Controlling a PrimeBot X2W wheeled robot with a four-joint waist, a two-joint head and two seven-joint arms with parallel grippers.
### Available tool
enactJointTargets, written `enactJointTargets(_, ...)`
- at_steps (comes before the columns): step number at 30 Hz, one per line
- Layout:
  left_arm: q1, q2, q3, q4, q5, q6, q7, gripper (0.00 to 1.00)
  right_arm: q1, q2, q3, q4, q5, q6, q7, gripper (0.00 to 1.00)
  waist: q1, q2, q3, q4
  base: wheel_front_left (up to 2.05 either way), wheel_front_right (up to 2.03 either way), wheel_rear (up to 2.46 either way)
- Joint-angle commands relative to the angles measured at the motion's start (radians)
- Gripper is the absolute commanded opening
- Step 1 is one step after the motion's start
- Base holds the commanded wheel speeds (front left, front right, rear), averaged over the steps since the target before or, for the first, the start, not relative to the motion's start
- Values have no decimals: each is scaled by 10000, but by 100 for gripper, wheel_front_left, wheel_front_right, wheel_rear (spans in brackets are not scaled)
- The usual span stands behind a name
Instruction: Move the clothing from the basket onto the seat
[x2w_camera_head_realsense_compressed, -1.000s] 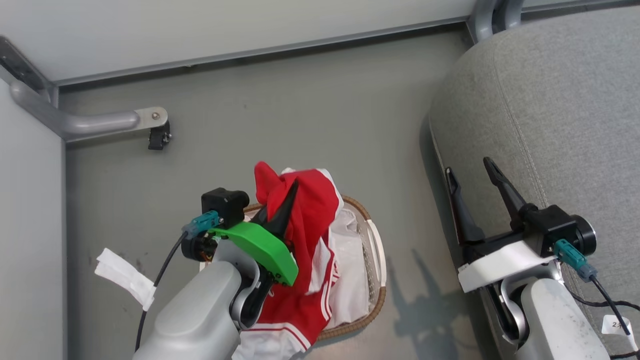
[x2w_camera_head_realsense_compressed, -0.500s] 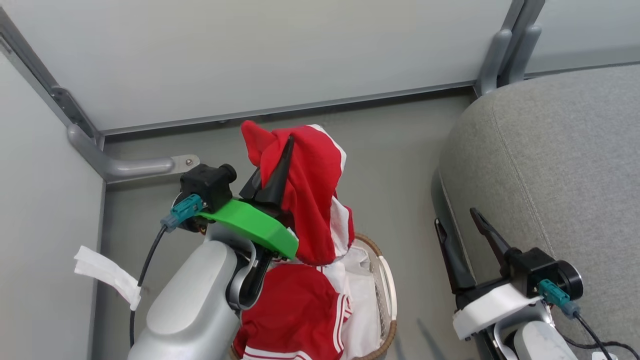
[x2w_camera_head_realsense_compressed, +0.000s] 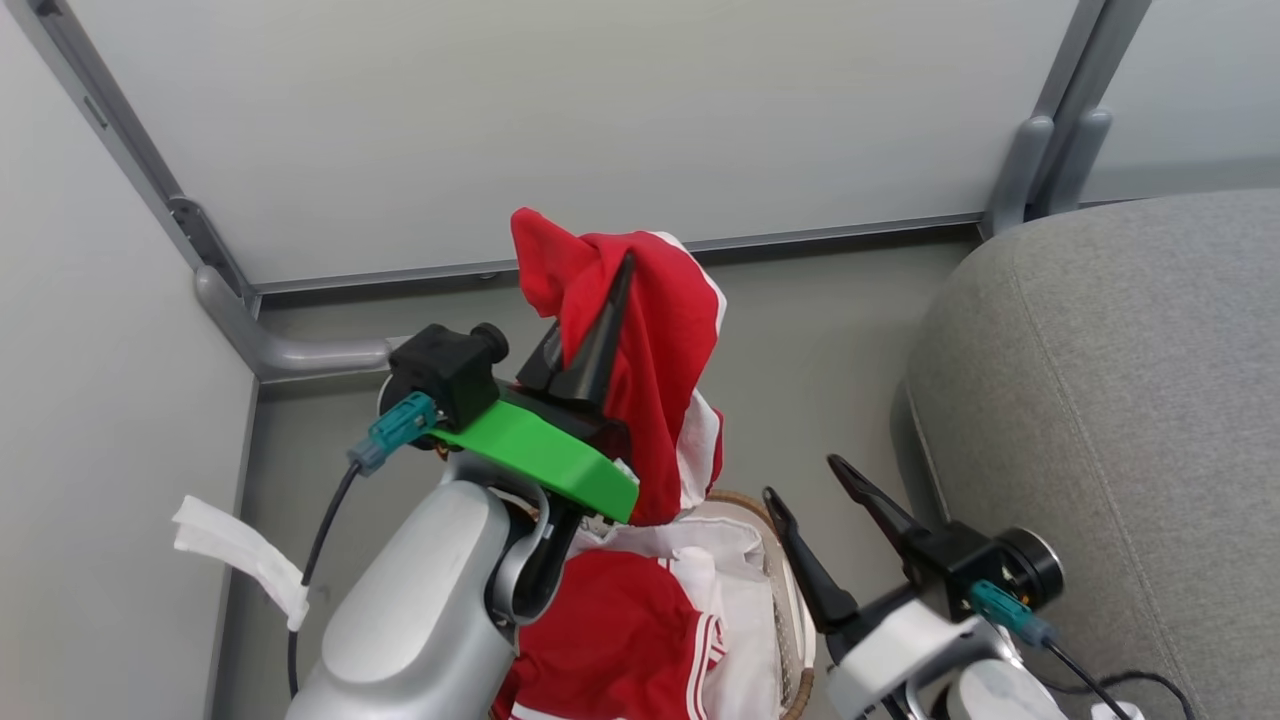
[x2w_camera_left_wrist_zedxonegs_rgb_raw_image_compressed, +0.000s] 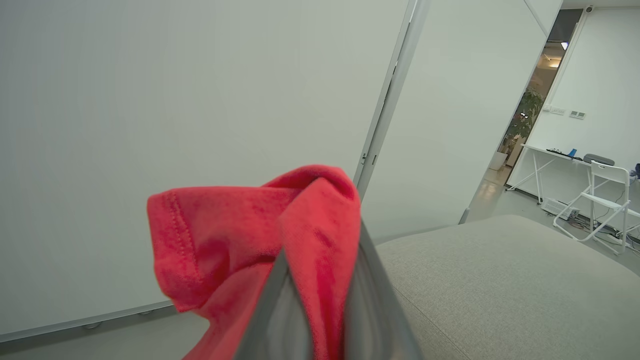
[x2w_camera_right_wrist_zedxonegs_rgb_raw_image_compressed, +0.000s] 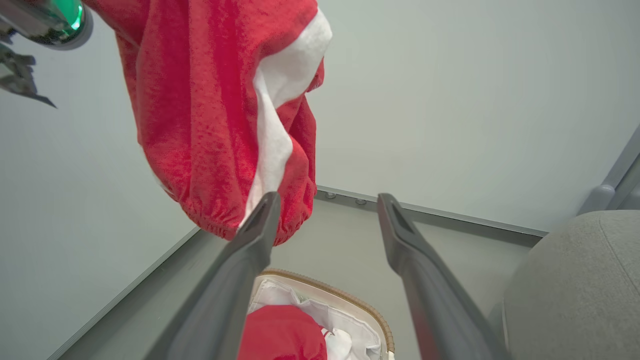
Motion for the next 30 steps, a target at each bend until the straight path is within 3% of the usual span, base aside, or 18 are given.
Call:
enactJointTargets(1,24,-15,-73,-47,65,-28,-2,0,-280,-45,164,137,23,-10,-17,100,1,0,104,126,0,0,0)
enactJointTargets(16,-532,-103,-1167,-446,-449,-28,-2,0,-3038,-33,2094,2901,1294,-10,-11,100,1,0,581,827,0,0,0)
enactJointTargets(17,-571,-108,-1233,-465,-502,-28,-2,0,-3149,-42,2360,3063,1469,-10,-11,83,1,0,585,860,0,0,0)
enactJointTargets(18,-601,-112,-1283,-479,-544,-28,-2,0,-3200,-44,2678,3223,1693,-10,-11,23,1,0,582,888,0,0,0)
enactJointTargets(19,-624,-116,-1347,-483,-571,-28,-2,0,-3298,-41,2990,3415,1898,-10,-11,0,1,0,572,914,0,0,0)
enactJointTargets(30,-594,-131,-1270,-381,-453,-28,-2,0,-3494,-47,3106,3408,2403,-12,-11,0,1,0,665,822,0,0,0)
